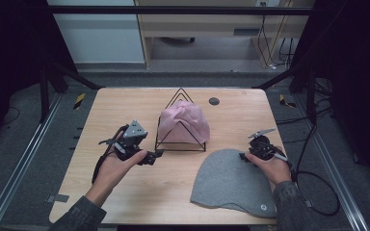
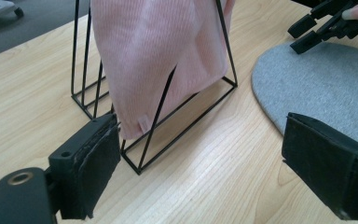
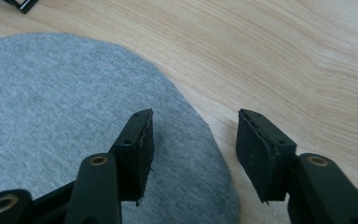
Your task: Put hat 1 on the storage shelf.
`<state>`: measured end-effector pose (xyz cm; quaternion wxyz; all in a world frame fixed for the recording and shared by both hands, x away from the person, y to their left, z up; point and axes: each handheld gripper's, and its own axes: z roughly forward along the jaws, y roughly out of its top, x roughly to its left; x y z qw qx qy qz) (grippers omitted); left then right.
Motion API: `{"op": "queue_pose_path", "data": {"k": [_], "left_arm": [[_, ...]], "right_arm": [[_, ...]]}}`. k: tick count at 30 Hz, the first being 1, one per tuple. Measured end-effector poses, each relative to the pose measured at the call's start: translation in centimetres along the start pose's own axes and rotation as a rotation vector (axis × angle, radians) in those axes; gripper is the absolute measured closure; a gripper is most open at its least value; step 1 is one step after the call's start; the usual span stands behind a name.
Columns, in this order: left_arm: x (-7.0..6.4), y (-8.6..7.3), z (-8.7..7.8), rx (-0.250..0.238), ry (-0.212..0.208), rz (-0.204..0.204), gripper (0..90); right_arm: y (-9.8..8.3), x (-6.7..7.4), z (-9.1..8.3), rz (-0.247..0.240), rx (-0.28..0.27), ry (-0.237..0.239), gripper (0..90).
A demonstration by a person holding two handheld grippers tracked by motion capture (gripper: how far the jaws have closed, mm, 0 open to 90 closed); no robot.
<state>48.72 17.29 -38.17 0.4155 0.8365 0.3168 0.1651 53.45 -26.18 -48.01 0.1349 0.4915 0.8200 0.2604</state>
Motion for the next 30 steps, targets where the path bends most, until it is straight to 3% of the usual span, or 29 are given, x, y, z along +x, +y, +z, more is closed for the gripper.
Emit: {"op": "queue_pose_path", "data": {"k": [5, 15, 19, 27, 30], "left_arm": [[0.0, -0.5, -0.1, 0.002, -0.003, -0.005, 11.3], [0.1, -1.4, 0.3, 0.02, -0.01, -0.024, 12.0], [0.0, -1.7, 0.5, 0.027, -0.021, -0.03, 12.2], [-0.3, -2.1, 1.0, 0.039, -0.043, -0.029, 13.2], [-0.6, -2.3, 1.4, 0.038, -0.057, -0.034, 13.5]], "right_arm": [[-0.1, 0.5, 0.1, -0.027, 0.02, 0.015, 56.2], [-0.3, 0.6, 0.0, -0.05, 0.016, 0.046, 83.2], [-0.1, 1.0, -0.4, -0.059, 0.001, 0.055, 85.9], [0.7, 2.3, -2.7, -0.086, -0.07, 0.107, 86.3], [1.4, 3.6, -4.2, -0.131, -0.128, 0.134, 86.4]]}}
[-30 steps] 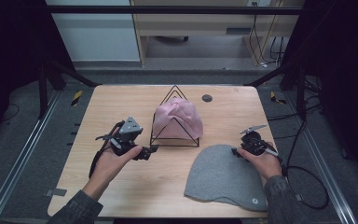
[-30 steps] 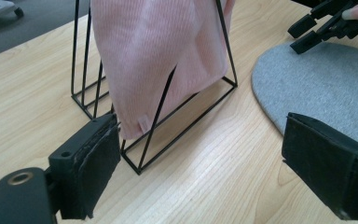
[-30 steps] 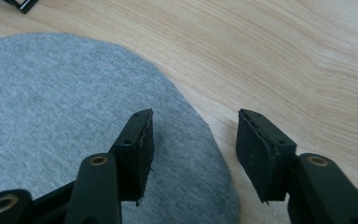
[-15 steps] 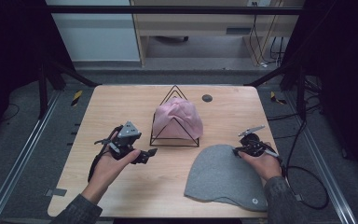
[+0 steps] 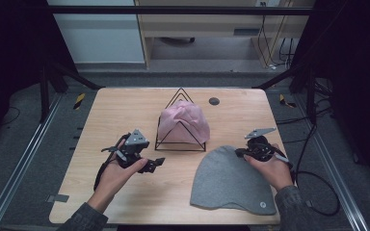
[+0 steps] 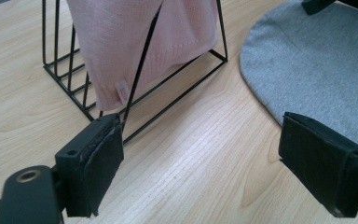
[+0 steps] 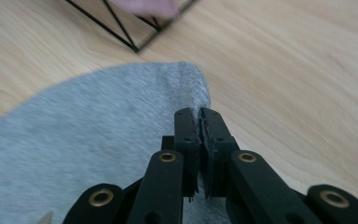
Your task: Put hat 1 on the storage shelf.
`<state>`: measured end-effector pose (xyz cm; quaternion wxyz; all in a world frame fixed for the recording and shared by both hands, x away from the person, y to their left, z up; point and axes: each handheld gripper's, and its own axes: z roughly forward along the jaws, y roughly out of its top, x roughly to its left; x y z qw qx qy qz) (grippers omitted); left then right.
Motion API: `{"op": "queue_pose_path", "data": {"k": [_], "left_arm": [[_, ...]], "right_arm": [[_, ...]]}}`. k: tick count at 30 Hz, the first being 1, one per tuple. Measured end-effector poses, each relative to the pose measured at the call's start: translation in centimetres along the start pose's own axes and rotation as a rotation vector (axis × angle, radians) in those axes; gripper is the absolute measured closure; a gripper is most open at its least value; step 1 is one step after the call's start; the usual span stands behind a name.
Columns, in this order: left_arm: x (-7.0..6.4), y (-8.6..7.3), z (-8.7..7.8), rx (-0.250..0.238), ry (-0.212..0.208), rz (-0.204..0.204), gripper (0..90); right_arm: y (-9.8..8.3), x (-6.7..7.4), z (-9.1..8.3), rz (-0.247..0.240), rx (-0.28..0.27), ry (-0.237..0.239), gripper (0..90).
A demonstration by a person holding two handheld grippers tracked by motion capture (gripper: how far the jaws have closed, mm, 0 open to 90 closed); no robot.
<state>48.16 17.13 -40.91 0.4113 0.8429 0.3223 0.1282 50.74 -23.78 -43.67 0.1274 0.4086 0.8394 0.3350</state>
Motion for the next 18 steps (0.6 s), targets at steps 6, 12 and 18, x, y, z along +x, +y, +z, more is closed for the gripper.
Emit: {"op": "queue_pose_path", "data": {"k": [6, 12, 18], "left_arm": [[-0.1, -0.9, 0.4, 0.004, -0.018, 0.022, 13.6], [0.2, -2.3, 0.2, -0.009, -0.051, -0.006, 13.5], [-0.1, -3.0, 0.7, 0.007, -0.088, 0.003, 13.6]], "right_arm": [[1.8, 2.2, -1.9, -0.062, -0.068, 0.043, 86.4], [3.4, 4.3, -3.2, -0.105, -0.132, 0.085, 86.4], [5.2, 6.4, -3.9, -0.165, -0.162, 0.113, 86.4]]}}
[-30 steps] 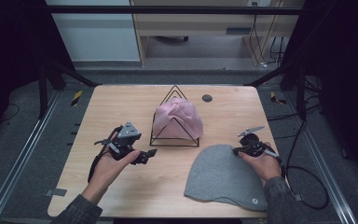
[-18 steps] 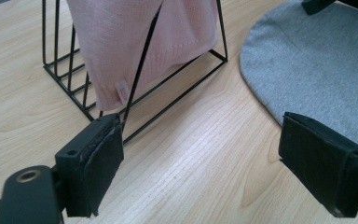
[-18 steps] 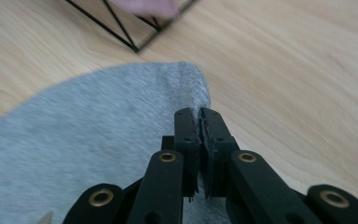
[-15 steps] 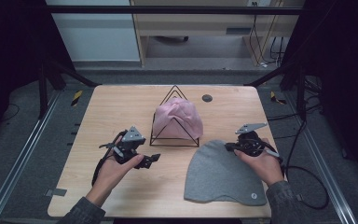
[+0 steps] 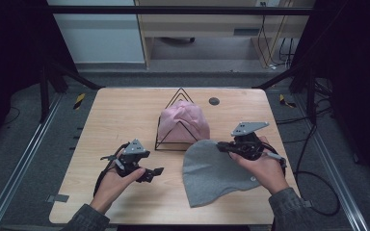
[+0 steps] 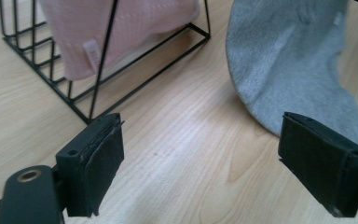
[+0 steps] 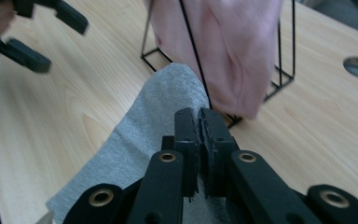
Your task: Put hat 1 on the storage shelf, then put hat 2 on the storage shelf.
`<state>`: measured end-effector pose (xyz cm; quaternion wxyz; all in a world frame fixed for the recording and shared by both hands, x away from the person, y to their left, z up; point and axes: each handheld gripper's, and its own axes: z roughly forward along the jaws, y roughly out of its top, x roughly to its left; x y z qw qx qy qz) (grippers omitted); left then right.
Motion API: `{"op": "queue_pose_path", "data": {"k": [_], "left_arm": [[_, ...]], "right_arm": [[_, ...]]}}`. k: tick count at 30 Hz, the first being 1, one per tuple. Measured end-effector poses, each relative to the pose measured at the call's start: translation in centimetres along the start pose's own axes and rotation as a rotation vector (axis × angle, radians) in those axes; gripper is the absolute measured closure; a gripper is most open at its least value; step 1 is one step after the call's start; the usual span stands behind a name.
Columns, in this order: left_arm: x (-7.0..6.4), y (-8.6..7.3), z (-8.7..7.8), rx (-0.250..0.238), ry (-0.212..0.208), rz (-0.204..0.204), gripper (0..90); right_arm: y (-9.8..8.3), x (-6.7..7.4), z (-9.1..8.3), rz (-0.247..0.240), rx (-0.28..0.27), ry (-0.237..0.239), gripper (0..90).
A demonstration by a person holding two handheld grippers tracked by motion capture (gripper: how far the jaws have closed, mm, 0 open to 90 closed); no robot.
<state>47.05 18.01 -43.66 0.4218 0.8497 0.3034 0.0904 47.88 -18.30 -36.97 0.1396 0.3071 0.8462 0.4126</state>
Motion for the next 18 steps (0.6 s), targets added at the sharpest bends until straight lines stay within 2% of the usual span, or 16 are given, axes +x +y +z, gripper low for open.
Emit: {"op": "queue_pose_path", "data": {"k": [5, 6, 8, 10, 11, 18], "left_arm": [[-0.5, 0.0, 0.2, -0.005, -0.039, 0.015, 13.5], [-0.6, 0.1, 0.1, -0.014, -0.049, 0.02, 13.5], [-0.7, 0.1, 0.0, -0.018, -0.057, 0.026, 13.5], [-0.6, 0.1, -0.1, -0.042, -0.093, 0.006, 13.5], [-0.6, 0.1, -0.1, -0.05, -0.103, 0.005, 13.5], [-0.8, 0.2, -0.1, -0.052, -0.127, 0.018, 13.6]], "right_arm": [[1.3, 1.0, 0.0, -0.027, -0.014, 0.023, 86.5], [2.2, 1.6, -0.2, -0.043, -0.026, 0.033, 86.5], [2.8, 2.1, -0.3, -0.057, -0.037, 0.04, 86.5], [3.2, 2.4, -0.4, -0.064, -0.043, 0.046, 86.5], [4.0, 3.0, -0.5, -0.086, -0.053, 0.054, 86.5], [6.0, 4.6, -0.1, -0.14, -0.059, 0.067, 86.5]]}}
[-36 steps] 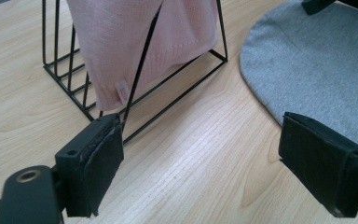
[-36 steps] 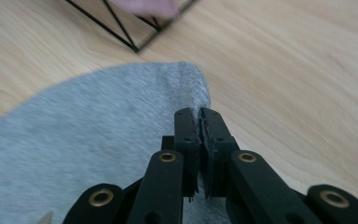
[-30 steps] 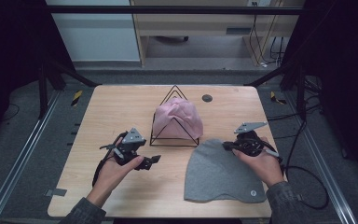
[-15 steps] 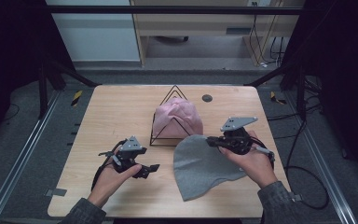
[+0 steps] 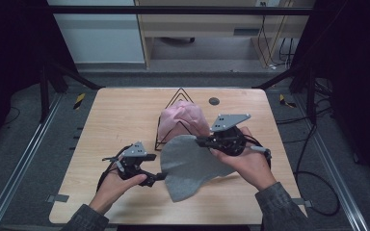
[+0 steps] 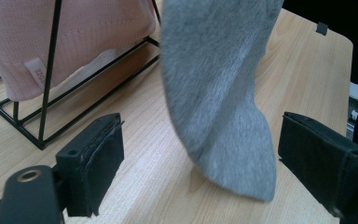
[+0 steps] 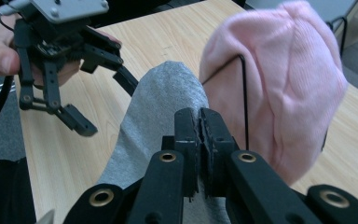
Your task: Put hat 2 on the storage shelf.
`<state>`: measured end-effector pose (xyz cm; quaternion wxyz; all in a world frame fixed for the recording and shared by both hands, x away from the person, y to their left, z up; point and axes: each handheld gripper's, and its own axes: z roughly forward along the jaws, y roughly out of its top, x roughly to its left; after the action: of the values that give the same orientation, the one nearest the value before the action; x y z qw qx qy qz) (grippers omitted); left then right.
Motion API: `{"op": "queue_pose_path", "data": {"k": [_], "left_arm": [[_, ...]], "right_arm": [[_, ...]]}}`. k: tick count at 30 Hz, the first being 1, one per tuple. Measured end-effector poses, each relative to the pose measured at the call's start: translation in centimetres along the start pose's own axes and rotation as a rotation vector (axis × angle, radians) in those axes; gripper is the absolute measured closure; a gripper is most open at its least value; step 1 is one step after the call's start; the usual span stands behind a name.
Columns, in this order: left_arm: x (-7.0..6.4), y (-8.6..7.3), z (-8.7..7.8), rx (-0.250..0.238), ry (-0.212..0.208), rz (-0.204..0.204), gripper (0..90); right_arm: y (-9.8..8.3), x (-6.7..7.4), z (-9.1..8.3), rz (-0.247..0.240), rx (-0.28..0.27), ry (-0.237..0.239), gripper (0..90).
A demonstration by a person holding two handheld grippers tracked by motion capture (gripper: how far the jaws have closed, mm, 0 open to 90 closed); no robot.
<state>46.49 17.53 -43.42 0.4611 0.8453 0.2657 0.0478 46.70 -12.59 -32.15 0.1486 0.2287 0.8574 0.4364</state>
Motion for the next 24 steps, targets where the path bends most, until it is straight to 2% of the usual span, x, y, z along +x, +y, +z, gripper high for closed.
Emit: {"op": "queue_pose_path", "data": {"k": [9, 12, 15, 16, 20, 22, 24], "left_arm": [[0.0, 0.1, 0.1, -0.007, -0.02, 0.009, 13.8], [-0.2, 0.1, 0.2, -0.004, -0.032, 0.01, 19.8], [-0.3, 0.1, 0.2, 0.01, -0.034, 0.019, 35.2], [-0.4, 0.2, 0.2, 0.027, -0.019, 0.02, 41.6], [-0.5, 0.8, -0.2, 0.036, -0.003, -0.005, 73.8], [-0.7, 1.4, -0.7, 0.033, 0.003, -0.002, 82.3], [-0.7, 2.1, -1.3, 0.022, 0.012, -0.011, 85.8]], "right_arm": [[1.5, 1.0, 0.6, -0.031, -0.012, 0.02, 86.5], [1.7, 1.1, 0.6, -0.036, -0.012, 0.02, 86.4], [1.7, 0.9, 0.6, -0.031, -0.013, 0.014, 86.4], [1.6, 0.9, 0.6, -0.029, -0.012, 0.013, 86.4], [1.3, 0.4, 0.5, -0.02, -0.008, -0.005, 86.4], [1.0, 0.0, 0.3, -0.011, -0.011, -0.014, 86.4], [0.8, -0.5, 0.1, -0.001, -0.015, -0.027, 86.4]]}}
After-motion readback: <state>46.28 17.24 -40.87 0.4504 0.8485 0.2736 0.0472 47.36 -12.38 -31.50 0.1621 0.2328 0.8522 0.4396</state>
